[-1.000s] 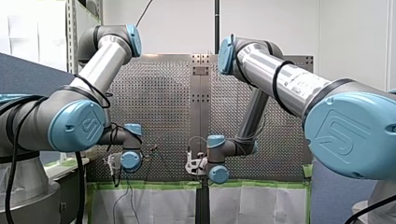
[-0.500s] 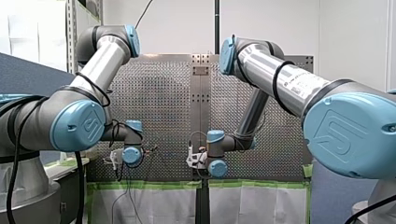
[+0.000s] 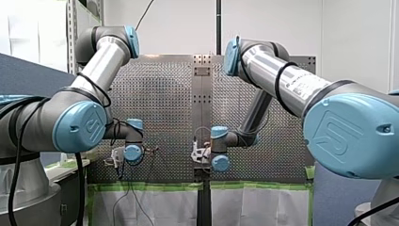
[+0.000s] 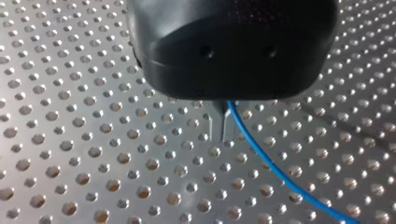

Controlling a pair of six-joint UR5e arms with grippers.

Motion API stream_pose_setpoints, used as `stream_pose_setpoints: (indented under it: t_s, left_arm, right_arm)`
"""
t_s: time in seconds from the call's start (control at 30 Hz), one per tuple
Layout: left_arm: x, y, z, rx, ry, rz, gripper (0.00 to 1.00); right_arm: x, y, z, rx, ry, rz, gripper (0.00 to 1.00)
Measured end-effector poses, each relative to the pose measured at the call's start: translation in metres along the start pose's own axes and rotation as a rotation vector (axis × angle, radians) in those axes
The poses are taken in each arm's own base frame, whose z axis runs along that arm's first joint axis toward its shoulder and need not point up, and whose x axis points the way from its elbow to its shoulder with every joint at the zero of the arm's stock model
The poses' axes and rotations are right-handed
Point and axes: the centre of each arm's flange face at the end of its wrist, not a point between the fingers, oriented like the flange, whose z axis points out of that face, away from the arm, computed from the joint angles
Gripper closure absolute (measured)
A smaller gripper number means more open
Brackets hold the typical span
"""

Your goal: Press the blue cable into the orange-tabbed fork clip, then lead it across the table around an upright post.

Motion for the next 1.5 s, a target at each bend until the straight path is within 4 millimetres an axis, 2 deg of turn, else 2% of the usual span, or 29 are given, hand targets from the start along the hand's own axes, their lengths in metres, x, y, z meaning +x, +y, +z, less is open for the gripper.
stream_pose_setpoints:
  t_s: [0.13,0.2,0.23,0.3,0.37,0.4,0.43,0.47,0.5,0.53,0.57,0.6,0.93,1.23,1.5]
  left_arm:
    - [-0.001,0.002,0.003,0.004,-0.002,0.0,1.0]
    - [-0.002,0.002,0.003,0.007,-0.001,0.003,0.91]
    - [-0.002,0.002,0.003,0.008,-0.001,0.006,0.91]
    - [-0.001,0.002,0.003,0.013,0.003,0.017,0.82]
    - [-0.001,0.002,0.003,0.016,0.01,0.035,0.82]
    - [-0.001,0.002,0.002,0.017,0.012,0.043,0.62]
    - [0.0,0.002,0.002,0.017,0.015,0.051,0.62]
    - [0.0,0.003,0.002,0.018,0.022,0.063,0.49]
    - [0.001,0.003,0.001,0.019,0.027,0.072,0.41]
    - [0.001,0.003,0.001,0.021,0.033,0.081,0.41]
    - [0.002,0.003,0.0,0.025,0.038,0.093,0.1]
    - [0.002,0.003,0.0,0.027,0.042,0.101,0.0]
    - [0.008,0.008,-0.008,-0.004,0.107,0.159,0.0]
    - [0.018,0.011,-0.029,0.039,0.209,0.171,0.0]
    - [0.005,0.009,-0.05,0.094,0.227,0.157,0.0]
  right_arm:
    - [0.001,0.006,0.004,-0.008,0.002,-0.002,1.0]
    - [0.001,0.007,0.004,-0.009,0.002,-0.002,1.0]
    - [0.001,0.008,0.004,-0.009,0.002,-0.003,1.0]
    - [0.001,0.008,0.004,-0.009,0.001,-0.003,1.0]
    - [0.001,0.009,0.004,-0.009,-0.001,-0.004,1.0]
    - [0.001,0.009,0.004,-0.01,-0.003,-0.005,1.0]
    - [0.001,0.009,0.004,-0.01,-0.004,-0.006,1.0]
    - [0.001,0.009,0.004,-0.01,-0.005,-0.007,1.0]
    - [0.001,0.009,0.004,-0.01,-0.006,-0.008,1.0]
    - [0.001,0.009,0.004,-0.009,-0.007,-0.009,1.0]
    - [0.001,0.009,0.004,-0.01,-0.007,-0.009,1.0]
    - [0.001,0.009,0.004,-0.01,-0.008,-0.01,1.0]
    - [0.0,0.01,0.003,-0.01,-0.017,-0.012,1.0]
    - [-0.001,0.01,0.002,-0.01,-0.023,-0.013,1.0]
    - [-0.001,0.009,0.002,-0.01,-0.028,-0.014,1.0]
